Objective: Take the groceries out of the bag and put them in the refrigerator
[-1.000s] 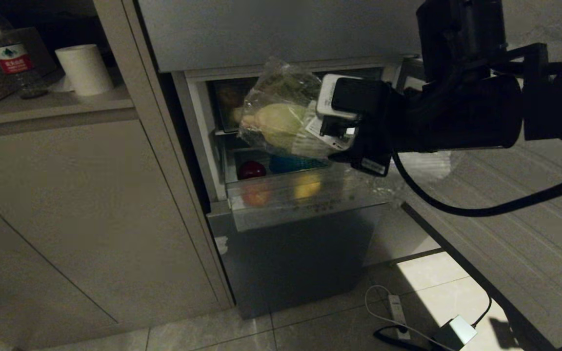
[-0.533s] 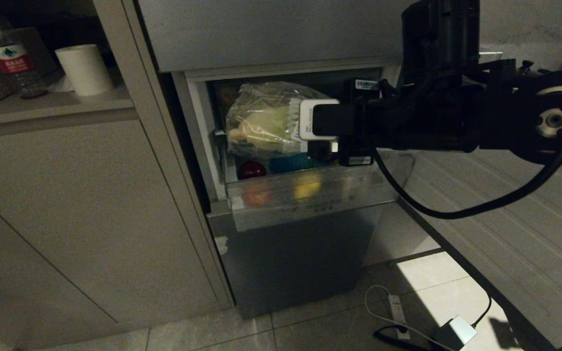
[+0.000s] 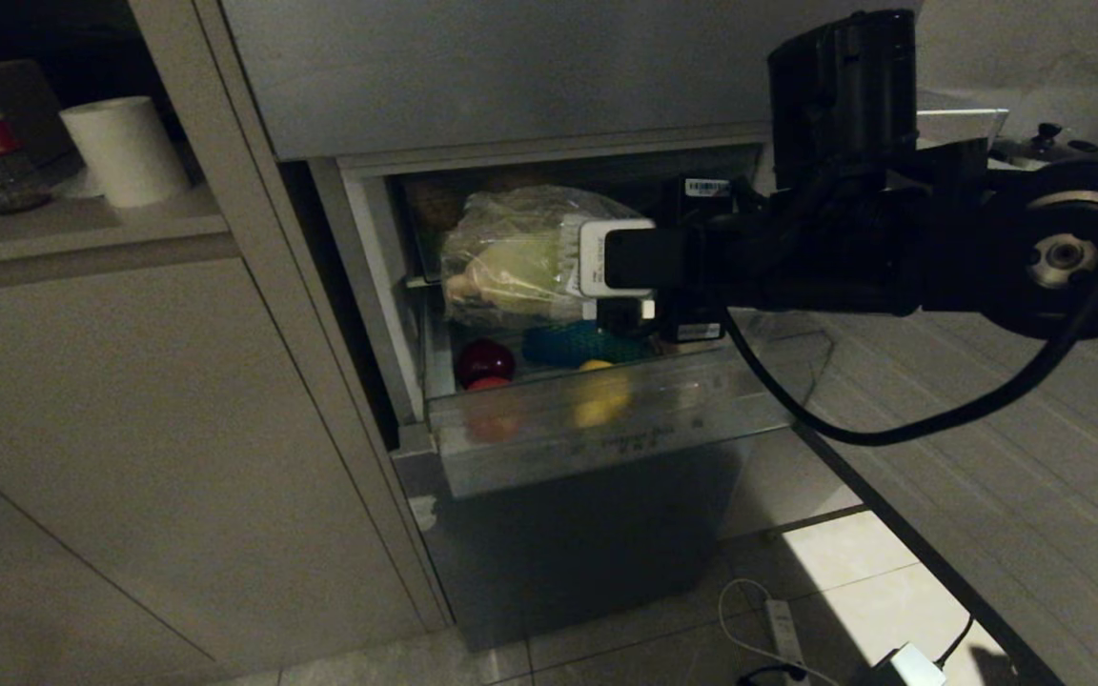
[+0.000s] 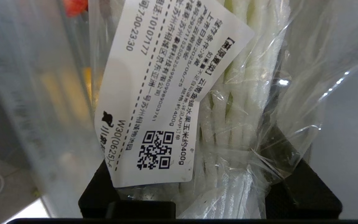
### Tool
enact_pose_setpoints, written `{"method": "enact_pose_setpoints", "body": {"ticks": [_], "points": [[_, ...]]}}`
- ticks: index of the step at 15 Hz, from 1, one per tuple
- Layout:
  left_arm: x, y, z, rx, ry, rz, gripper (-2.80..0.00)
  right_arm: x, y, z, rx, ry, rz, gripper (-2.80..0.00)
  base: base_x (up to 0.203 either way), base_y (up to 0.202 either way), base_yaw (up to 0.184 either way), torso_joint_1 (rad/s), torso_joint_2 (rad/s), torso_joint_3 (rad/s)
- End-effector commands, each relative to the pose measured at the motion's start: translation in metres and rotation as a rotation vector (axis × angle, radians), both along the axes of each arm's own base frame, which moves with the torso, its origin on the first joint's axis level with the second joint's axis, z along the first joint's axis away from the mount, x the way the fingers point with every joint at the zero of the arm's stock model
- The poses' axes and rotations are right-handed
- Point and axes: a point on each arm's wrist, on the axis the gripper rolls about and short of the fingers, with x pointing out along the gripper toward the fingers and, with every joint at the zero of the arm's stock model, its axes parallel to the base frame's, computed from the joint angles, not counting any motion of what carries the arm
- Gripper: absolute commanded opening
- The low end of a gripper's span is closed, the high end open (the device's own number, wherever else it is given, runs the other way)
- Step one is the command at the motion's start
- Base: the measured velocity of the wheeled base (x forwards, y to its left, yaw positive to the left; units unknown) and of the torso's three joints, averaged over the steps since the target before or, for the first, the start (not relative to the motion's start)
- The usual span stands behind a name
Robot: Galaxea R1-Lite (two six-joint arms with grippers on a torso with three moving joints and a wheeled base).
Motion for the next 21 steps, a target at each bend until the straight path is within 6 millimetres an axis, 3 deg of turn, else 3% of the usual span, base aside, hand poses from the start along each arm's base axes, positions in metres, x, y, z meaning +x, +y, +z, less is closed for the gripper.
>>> {"method": "enact_pose_setpoints", "body": {"ticks": [1,6,13,14,18,21], "points": [[0.0,0.0,0.0,0.0,-0.001,0.001,-2.8,-0.005,0.001,-0.002,-0.012,0.005,0.012,-2.8,0.152,0.0,0.002,0.008,0.0,0.007],[0.0,0.0,0.0,0.0,-0.001,0.001,-2.8,-0.006,0.01,-0.018,-0.007,0.017,0.033,-2.8,0.013,0.0,0.001,0.001,0.0,0.0],[0.0,0.0,0.0,0.0,-0.001,0.001,-2.8,0.036,0.046,-0.063,0.053,-0.061,0.021,-2.8,0.0,0.0,0.0,0.0,0.0,0.0],[0.0,0.0,0.0,0.0,-0.001,0.001,-2.8,0.042,0.05,-0.067,0.06,-0.074,0.017,0.0,0.0,0.0,0.0,0.0,0.0,0.0],[0.0,0.0,0.0,0.0,0.001,0.001,-2.8,0.068,0.048,-0.068,0.082,-0.112,-0.039,0.0,0.0,0.0,0.0,0.0,0.0,0.0],[0.0,0.0,0.0,0.0,0.001,0.001,-2.8,0.075,0.039,-0.066,0.085,-0.118,-0.069,0.0,0.0,0.0,0.0,0.0,0.0,0.0]]}}
